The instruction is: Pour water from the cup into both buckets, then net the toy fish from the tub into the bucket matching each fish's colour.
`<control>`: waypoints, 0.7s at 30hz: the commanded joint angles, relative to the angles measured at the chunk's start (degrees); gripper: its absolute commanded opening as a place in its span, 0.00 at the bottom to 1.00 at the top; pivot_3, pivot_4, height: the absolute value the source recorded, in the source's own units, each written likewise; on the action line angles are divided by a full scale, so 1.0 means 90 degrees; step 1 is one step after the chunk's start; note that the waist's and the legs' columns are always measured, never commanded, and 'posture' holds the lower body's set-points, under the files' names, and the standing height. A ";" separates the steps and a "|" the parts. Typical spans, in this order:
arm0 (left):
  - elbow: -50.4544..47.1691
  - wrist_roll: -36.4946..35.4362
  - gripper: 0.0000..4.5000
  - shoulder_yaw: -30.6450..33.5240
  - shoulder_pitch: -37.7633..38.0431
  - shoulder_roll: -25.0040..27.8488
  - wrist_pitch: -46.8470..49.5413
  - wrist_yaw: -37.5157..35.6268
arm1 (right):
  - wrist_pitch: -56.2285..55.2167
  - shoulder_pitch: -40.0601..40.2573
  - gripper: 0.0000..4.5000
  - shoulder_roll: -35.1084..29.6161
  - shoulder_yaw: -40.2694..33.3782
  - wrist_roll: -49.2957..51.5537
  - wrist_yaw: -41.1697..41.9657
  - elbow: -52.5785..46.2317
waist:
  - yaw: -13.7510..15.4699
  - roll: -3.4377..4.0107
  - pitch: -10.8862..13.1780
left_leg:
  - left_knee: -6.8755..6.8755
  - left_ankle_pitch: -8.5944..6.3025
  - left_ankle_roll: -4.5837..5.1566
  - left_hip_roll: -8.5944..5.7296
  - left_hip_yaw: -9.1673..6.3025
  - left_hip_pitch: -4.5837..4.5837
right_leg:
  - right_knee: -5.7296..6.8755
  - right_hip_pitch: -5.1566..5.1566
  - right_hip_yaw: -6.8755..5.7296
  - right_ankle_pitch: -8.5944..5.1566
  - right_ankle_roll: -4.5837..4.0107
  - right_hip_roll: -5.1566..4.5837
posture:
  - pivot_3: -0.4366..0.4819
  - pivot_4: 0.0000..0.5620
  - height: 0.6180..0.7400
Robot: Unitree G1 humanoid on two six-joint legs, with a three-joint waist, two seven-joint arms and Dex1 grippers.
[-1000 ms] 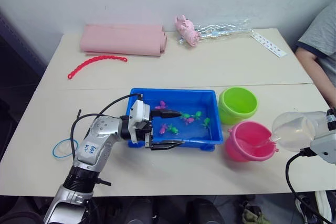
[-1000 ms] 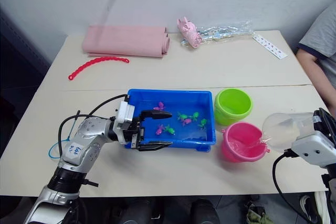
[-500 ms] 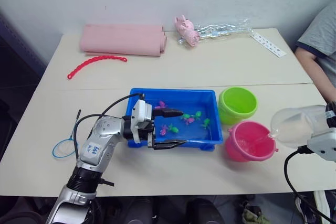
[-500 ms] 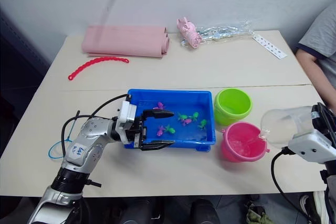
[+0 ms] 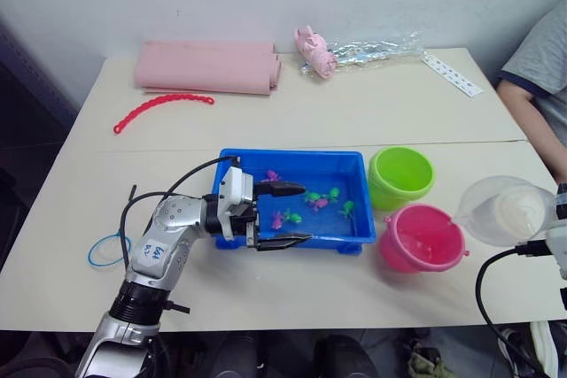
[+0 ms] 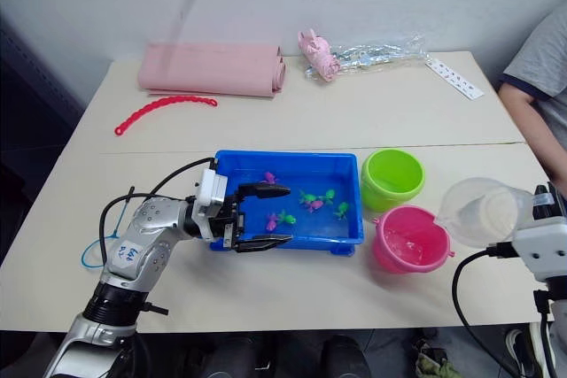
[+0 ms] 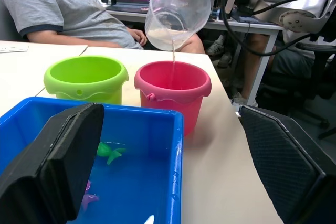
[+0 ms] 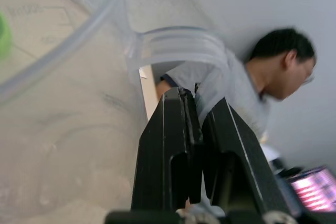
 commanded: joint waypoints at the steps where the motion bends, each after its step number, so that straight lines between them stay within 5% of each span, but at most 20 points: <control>1: -0.0129 -0.0299 1.00 0.0374 -0.0016 0.0047 0.0139 0.0146 | 0.0616 -0.0168 0.00 -0.0035 -0.0252 0.0774 -0.0004 -0.0459 | 0.0000 0.0000 0.0000 | 0.0000 0.0000 0.0000 0.0000 0.0000 0.0000 | 0.0000 0.0000 0.0000 0.0000 0.0000 -0.0001 | 0.48 0.27 1.00; 8: -0.0184 -0.0638 1.00 0.0874 -0.0228 0.0129 0.0637 0.0489 | 0.2358 -0.0917 0.00 -0.0375 -0.0443 0.2266 -0.0040 -0.0618 | 0.0000 0.0000 0.0000 | 0.0000 0.0000 0.0000 0.0001 -0.0003 0.0000 | 0.0001 0.0000 0.0000 0.0000 0.0000 0.0000 | 0.48 0.27 1.00; 15: -0.0085 -0.0508 1.00 0.0879 -0.0587 0.0125 0.0733 0.0657 | 0.2575 -0.2204 0.00 -0.1873 0.0223 0.1572 0.0304 0.0963 | 0.0013 -0.0002 0.0001 | 0.0010 0.0005 0.0009 -0.0004 0.0000 -0.0002 | 0.0002 0.0000 -0.0001 0.0001 0.0002 -0.0003 | 0.48 0.27 1.00; 21: -0.0190 -0.0467 1.00 0.0912 -0.0457 0.0117 0.0710 0.0823 | 0.2093 -0.2910 0.00 -0.2472 0.0778 0.1129 0.0642 0.2089 | 0.0010 -0.0004 0.0002 | 0.0004 0.0003 0.0016 -0.0003 0.0002 -0.0016 | 0.0006 -0.0001 -0.0014 0.0003 0.0004 -0.0002 | 0.48 0.27 1.00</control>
